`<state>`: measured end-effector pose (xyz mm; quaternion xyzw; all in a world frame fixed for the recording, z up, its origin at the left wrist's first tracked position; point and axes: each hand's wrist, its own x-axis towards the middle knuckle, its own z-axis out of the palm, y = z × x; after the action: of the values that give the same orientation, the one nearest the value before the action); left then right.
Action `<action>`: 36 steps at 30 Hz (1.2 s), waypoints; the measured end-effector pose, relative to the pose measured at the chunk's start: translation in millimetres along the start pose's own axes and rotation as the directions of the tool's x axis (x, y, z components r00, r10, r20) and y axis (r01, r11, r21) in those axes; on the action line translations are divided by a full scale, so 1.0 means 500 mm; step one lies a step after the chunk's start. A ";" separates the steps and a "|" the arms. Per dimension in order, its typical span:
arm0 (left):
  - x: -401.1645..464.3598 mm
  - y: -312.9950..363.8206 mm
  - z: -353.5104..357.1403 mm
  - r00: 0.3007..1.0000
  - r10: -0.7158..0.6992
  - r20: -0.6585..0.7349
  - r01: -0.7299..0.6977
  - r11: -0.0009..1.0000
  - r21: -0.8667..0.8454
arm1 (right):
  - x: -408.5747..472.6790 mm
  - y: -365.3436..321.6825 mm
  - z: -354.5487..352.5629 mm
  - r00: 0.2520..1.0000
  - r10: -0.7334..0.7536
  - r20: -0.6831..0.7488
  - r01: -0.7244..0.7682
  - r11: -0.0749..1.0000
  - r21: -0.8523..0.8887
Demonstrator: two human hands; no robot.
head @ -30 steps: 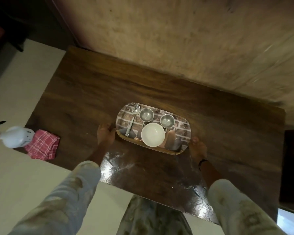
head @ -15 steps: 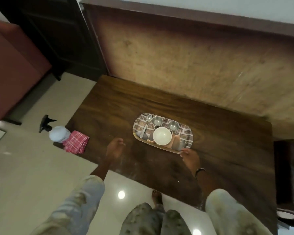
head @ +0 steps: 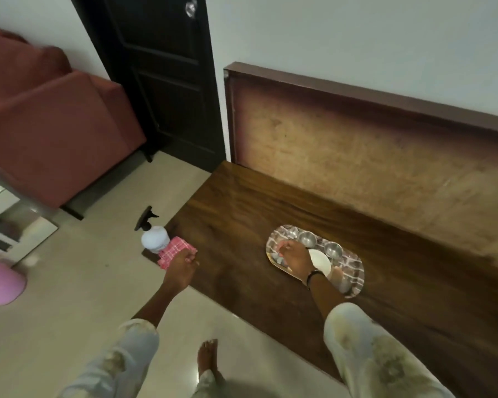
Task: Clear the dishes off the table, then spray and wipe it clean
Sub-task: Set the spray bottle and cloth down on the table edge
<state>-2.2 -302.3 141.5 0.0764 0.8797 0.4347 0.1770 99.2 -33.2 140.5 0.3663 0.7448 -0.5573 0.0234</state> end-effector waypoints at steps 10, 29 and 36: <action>0.179 -0.149 -0.320 0.971 0.081 -0.227 -0.033 0.978 0.208 | 0.127 -0.173 0.343 0.980 0.070 0.188 -0.057 0.996 -0.074; 0.424 -0.315 -0.348 0.965 -0.117 0.234 0.105 0.993 0.063 | 0.292 -0.077 0.675 0.895 0.281 0.347 -0.053 0.839 -0.542; 0.489 -0.299 -0.283 0.973 -0.096 0.208 0.062 0.984 0.166 | 0.348 -0.068 0.717 0.916 0.314 0.250 -0.105 0.789 -0.606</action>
<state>-279.0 -427.6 42.2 0.1016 0.8895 0.3451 0.2816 -181.5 -250.4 -44.5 0.3221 0.8172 -0.3513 0.3240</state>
